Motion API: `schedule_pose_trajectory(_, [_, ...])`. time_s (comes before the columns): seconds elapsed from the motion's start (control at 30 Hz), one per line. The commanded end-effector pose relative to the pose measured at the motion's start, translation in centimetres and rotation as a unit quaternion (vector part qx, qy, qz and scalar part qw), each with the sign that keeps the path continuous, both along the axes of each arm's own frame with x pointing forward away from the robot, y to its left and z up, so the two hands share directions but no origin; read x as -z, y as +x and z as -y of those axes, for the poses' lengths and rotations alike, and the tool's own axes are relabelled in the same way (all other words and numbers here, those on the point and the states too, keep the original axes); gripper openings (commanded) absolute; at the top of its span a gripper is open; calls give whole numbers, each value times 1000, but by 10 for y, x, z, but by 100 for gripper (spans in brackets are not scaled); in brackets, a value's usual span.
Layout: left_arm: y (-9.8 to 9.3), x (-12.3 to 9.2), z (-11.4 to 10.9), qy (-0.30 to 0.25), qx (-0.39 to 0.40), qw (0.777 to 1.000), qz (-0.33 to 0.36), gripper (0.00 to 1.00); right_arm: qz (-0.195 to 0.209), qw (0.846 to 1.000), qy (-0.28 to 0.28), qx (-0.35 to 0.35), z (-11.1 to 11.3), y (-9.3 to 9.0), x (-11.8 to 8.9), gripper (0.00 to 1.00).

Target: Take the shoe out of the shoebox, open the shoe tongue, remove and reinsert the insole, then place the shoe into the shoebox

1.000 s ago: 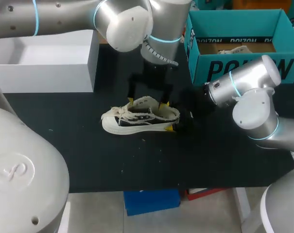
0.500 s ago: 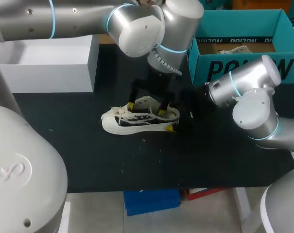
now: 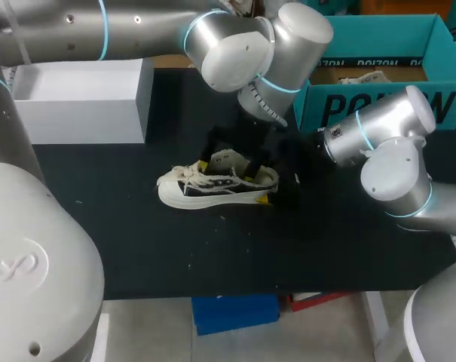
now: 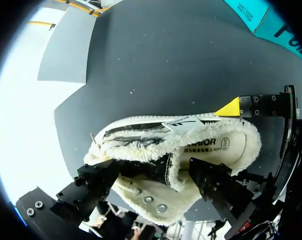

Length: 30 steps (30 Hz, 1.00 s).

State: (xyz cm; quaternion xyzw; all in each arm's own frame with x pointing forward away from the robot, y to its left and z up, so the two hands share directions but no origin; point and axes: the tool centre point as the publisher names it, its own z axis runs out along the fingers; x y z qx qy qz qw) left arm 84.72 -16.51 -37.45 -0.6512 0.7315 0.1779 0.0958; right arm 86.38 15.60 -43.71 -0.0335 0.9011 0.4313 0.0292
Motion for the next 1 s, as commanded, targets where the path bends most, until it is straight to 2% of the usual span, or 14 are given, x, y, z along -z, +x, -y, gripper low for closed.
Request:
schedule_pose_trajectory(0.03, [1,0,2,7,3,1000,-3,32,0,1000,0,1,-3,2,4,0])
schedule_pose_trajectory(0.1, [0,1,1,9,2,1000,-4,24,0,1000,0,1,-3,2,4,0])
schedule_pose_trajectory(0.17, [-1,1,0,10,3,1000,-5,3,0,1000,0,1,-3,2,4,0])
schedule_pose_trajectory(0.2, [-1,1,-1,10,3,1000,-6,0,0,1000,0,1,-3,2,4,0])
schedule_pose_trajectory(0.5, [-2,-6,-4,-2,1,1000,-2,0,0,1000,0,1,-3,2,4,0])
schedule_pose_trajectory(1.0, [3,-30,0,-44,5,999,23,0,0,1000,0,1,-3,2,4,0])
